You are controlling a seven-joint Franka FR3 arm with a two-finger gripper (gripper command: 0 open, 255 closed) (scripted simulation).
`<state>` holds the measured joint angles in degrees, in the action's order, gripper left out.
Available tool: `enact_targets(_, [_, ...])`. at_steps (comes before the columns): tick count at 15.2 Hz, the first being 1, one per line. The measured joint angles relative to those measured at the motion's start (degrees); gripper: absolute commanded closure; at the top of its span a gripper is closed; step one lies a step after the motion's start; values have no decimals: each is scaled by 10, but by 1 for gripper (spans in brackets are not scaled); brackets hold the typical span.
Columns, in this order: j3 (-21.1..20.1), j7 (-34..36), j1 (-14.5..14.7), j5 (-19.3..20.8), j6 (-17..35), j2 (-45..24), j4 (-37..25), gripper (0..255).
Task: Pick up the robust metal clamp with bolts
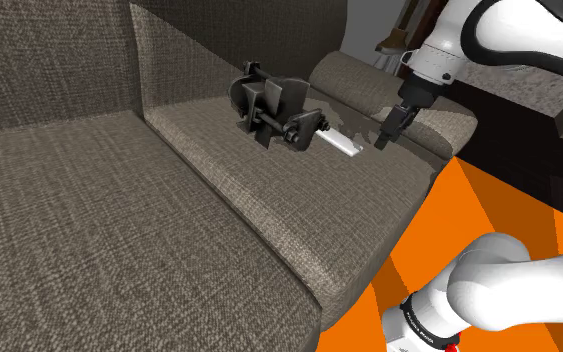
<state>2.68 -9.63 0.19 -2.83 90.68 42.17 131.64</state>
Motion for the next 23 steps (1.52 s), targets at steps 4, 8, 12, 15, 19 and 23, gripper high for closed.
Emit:
enact_targets(4, [-22, 28, 7, -14, -2, -30, -33, 0])
enact_targets(8, [-57, 76, 17, -32, -7, -88, -99, 0])
enact_targets(12, [-89, 125, 23, -42, -20, -154, -182, 0])
enact_targets(15, [-115, 166, 29, -45, -34, -209, -253, 0])
enact_targets(19, [-146, 219, 36, -38, -56, -291, -360, 0])
enact_targets(23, [-177, 276, 51, -19, -91, -384, -488, 0])
